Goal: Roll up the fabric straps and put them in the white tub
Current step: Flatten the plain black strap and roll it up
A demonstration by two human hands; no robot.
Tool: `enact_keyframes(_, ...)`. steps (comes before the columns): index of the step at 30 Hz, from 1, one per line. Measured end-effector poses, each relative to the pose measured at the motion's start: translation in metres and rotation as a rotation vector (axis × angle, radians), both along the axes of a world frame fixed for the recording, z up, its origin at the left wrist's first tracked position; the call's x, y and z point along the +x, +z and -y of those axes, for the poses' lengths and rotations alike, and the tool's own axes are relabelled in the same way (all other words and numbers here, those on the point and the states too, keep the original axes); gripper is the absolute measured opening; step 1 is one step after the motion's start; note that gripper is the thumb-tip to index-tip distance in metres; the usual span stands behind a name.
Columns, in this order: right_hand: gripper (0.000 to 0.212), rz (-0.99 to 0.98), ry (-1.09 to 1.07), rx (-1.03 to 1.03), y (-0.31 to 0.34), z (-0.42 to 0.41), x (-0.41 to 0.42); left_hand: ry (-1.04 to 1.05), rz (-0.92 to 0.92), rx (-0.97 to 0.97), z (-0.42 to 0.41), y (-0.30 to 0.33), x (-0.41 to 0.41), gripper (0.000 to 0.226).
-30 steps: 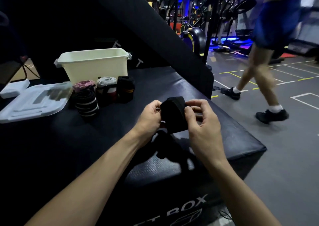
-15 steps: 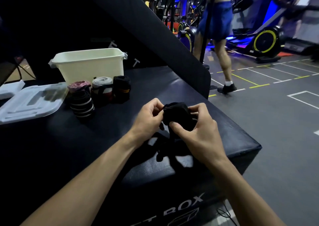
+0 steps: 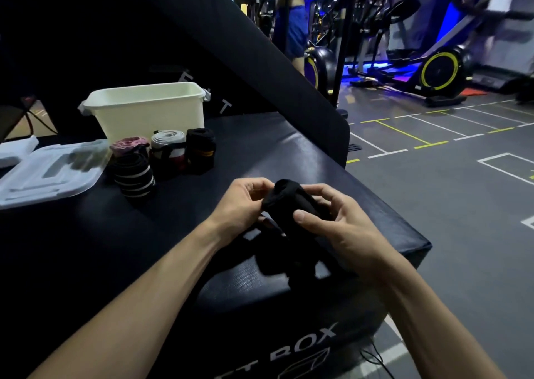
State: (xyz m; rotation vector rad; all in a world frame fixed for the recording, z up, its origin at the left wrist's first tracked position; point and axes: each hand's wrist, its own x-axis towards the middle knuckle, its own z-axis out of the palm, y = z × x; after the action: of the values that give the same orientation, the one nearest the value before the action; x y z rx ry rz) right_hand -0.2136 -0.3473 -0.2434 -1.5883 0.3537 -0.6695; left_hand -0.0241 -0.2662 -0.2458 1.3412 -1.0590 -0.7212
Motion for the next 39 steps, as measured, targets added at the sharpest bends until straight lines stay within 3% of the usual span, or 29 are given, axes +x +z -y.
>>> enact_keyframes(3,0.044,-0.117,-0.256,-0.295,-0.003,0.004,0.003,0.053,-0.012,-0.069,0.001,0.003,-0.002,0.013)
enact_keyframes(7,0.040,-0.056,-0.425,-0.399,-0.008,-0.002,0.013,0.093,-0.035,-0.102,0.001,0.006,-0.004,0.014)
enact_keyframes(11,0.054,-0.118,-0.288,-0.470,-0.007,-0.011,0.015,0.134,-0.055,-0.116,0.002,0.006,0.000,0.016)
enact_keyframes(18,0.049,-0.060,-0.296,-0.548,-0.006,-0.011,0.013,0.025,-0.060,-0.084,0.001,0.006,0.001,0.011)
enact_keyframes(22,0.053,-0.036,-0.236,-0.485,-0.006,-0.008,0.009,0.009,-0.094,-0.100,-0.003,0.010,0.004,0.004)
enact_keyframes(39,0.053,-0.150,0.043,-0.522,-0.002,-0.004,-0.001,-0.059,0.241,-0.090,-0.002,0.000,0.016,0.008)
